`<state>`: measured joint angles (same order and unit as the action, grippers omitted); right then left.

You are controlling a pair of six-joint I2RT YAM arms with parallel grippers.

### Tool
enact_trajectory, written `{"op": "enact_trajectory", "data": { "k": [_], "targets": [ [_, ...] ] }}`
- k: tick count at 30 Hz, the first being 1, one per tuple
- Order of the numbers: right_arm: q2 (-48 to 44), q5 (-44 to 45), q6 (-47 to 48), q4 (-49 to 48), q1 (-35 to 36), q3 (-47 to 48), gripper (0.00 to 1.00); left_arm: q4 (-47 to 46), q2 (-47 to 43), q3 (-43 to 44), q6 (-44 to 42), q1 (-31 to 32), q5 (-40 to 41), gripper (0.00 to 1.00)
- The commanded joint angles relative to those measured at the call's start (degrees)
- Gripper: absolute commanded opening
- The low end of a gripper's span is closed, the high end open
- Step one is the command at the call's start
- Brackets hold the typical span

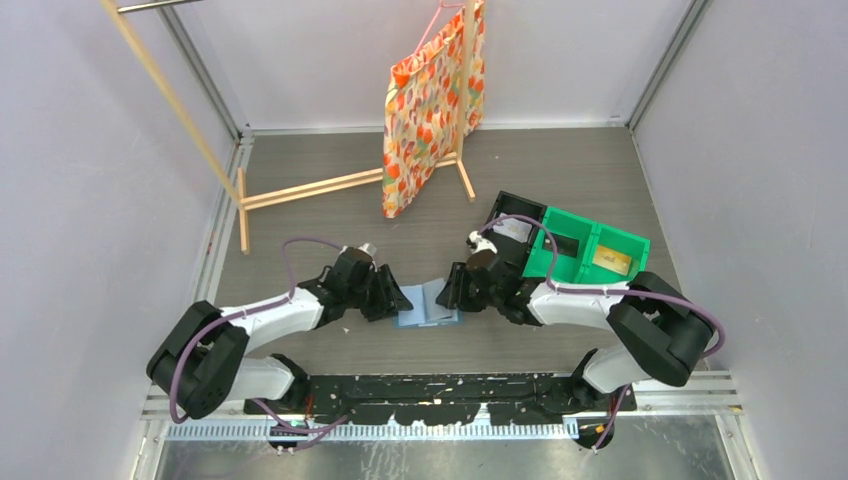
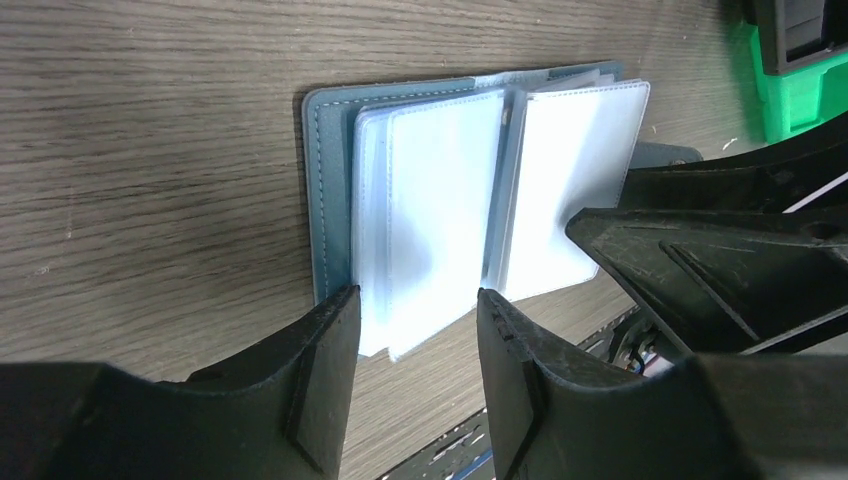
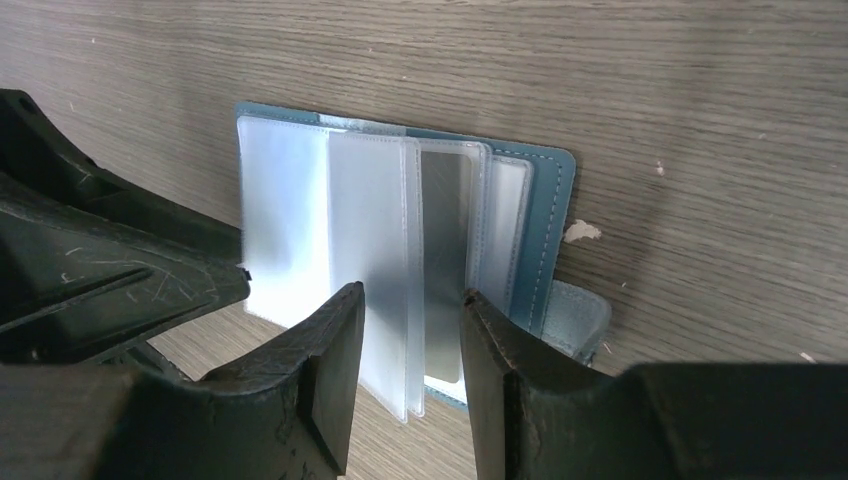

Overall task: Take the credit cards out of the card holder
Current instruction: Remove the credit card from the card holder.

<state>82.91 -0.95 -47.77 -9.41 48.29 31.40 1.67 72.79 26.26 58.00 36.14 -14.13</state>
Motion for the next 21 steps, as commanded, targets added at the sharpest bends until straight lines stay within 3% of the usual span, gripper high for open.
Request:
{"op": "enact_trajectory", "data": {
  "k": [1, 8, 21],
  "targets": [
    [1.84, -3.11, -0.26, -2.76, 0.18, 1.19, 0.45, -4.08, 1.44, -0.97, -0.81, 0.16, -0.15, 0.48],
    [3.92, -10.94, -3.84, -12.08, 0.31, 0.86, 0.44, -5.55, 2.93, -1.16, -0.43, 0.22, -0.86, 0.48],
    [0.79, -14.05, -3.83, -12.32, 0.91, 3.13, 0.42, -3.32, 1.49, -0.92, -1.15, 0.06, 0.2, 0.47]
  ]
}}
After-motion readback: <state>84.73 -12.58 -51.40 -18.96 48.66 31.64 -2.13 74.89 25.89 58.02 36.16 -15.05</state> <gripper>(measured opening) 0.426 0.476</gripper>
